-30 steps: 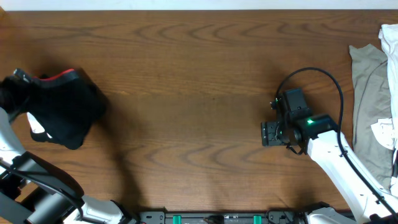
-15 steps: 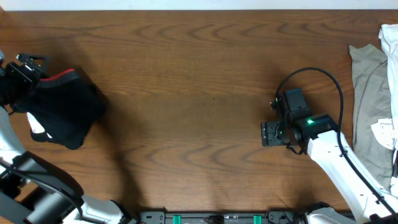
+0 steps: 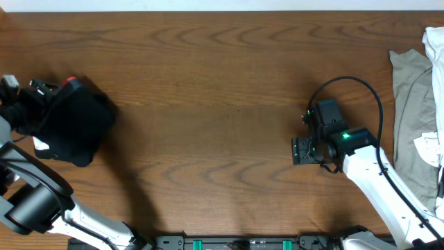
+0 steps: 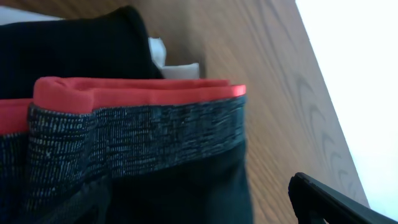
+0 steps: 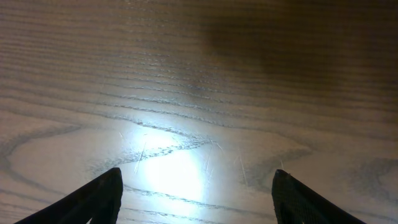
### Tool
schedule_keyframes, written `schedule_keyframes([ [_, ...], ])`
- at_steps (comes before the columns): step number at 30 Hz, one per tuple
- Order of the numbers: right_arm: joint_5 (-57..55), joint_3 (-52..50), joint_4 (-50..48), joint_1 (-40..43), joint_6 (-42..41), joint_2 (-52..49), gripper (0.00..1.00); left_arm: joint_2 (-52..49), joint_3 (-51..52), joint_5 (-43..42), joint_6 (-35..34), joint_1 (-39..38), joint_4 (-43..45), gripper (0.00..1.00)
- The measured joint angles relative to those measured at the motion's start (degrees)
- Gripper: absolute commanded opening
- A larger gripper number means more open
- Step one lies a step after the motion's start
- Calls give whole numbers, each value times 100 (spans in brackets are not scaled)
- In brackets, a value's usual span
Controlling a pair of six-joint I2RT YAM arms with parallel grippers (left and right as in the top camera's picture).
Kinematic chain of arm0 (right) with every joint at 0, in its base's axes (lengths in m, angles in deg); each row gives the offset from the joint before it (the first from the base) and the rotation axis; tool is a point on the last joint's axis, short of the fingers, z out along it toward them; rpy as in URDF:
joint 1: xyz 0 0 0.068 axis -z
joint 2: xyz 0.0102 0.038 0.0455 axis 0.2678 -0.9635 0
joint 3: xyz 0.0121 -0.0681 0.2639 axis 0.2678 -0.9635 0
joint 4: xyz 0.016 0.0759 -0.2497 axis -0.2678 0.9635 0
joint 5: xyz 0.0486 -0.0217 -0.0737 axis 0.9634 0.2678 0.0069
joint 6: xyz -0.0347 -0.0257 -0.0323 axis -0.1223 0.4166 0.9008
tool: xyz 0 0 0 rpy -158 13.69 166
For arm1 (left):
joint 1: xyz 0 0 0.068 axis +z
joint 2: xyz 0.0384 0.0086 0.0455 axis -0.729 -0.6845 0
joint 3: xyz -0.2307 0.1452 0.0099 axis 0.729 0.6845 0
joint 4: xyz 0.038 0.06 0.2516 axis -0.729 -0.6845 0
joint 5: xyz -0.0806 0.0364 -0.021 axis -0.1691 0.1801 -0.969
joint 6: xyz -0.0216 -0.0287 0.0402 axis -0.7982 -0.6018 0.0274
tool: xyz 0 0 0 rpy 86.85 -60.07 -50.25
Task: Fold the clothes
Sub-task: 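Press the folded pants down with the left gripper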
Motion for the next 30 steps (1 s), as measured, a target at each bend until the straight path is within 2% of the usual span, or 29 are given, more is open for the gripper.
schedule_keyframes([
  [7,2,0,4,0,2,0,75,-61,-20,-142,0,35,46,94],
  [9,2,0,11,0,2,0,75,-79,-20,-413,2,50,179,95],
  [10,0,0,17,0,0,0,75,-87,-20,-566,-4,57,260,98],
  [15,2,0,31,0,2,0,75,-85,-39,-1373,15,76,343,98],
  [19,-2,0,22,0,2,0,76,122,-50,-1631,111,74,87,98],
  [25,-24,0,-7,0,2,0,76,914,-94,-1213,343,52,-1010,98],
  [30,-39,0,-4,0,2,0,77,1001,-70,-935,365,-136,-1088,98],
])
